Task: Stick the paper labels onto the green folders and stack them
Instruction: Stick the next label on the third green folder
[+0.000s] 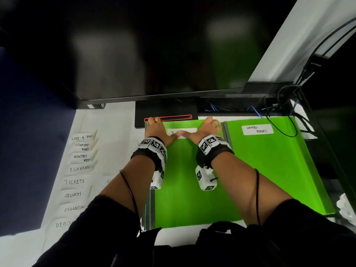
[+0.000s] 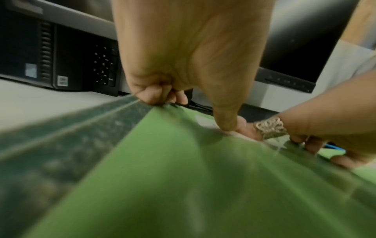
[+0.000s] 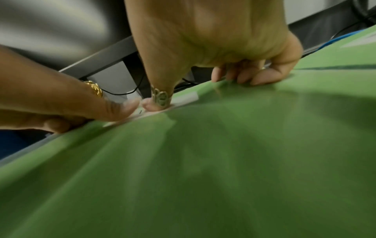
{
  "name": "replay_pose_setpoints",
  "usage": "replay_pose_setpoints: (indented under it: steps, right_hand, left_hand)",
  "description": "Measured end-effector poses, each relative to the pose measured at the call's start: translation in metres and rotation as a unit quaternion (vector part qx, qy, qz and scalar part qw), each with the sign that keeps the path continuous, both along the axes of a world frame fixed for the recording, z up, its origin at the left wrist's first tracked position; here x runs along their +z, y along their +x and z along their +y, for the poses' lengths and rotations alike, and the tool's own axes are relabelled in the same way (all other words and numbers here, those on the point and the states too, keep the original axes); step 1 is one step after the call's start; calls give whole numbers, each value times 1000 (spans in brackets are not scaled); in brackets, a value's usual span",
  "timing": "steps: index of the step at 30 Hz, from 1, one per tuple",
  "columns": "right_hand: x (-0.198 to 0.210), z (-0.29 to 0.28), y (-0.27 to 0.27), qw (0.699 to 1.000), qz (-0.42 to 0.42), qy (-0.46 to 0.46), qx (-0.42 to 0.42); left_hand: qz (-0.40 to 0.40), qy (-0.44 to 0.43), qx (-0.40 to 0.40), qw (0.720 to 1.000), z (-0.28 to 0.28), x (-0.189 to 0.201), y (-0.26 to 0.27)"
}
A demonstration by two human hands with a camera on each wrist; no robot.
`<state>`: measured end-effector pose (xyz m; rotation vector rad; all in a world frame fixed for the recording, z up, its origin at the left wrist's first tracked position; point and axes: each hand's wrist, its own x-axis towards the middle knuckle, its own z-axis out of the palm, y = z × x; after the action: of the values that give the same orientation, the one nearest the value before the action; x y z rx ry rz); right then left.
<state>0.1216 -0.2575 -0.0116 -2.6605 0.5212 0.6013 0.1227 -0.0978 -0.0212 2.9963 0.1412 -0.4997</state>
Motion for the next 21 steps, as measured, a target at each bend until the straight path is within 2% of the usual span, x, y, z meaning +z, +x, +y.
replay_pose_setpoints:
  steps: [2, 7, 12, 18, 21]
  right_hand:
    - [-7, 2, -2, 1000, -15, -11, -7]
    - [-11, -12, 9, 996, -40, 51, -59]
    - [-13, -13, 11, 998, -46, 33, -30]
    - [-15, -28, 6, 995, -58, 69, 38]
    - [-13, -29, 10, 996, -21, 57, 58]
  left_hand:
    - [-8, 7, 4, 1000, -2, -2, -1]
    - [1, -74, 52, 996, 3, 0, 3]
    - [6, -80, 84, 993, 1, 5, 3]
    - [-10, -78, 101, 992, 1, 7, 2]
    - [-8, -54, 96, 994, -6, 9, -3]
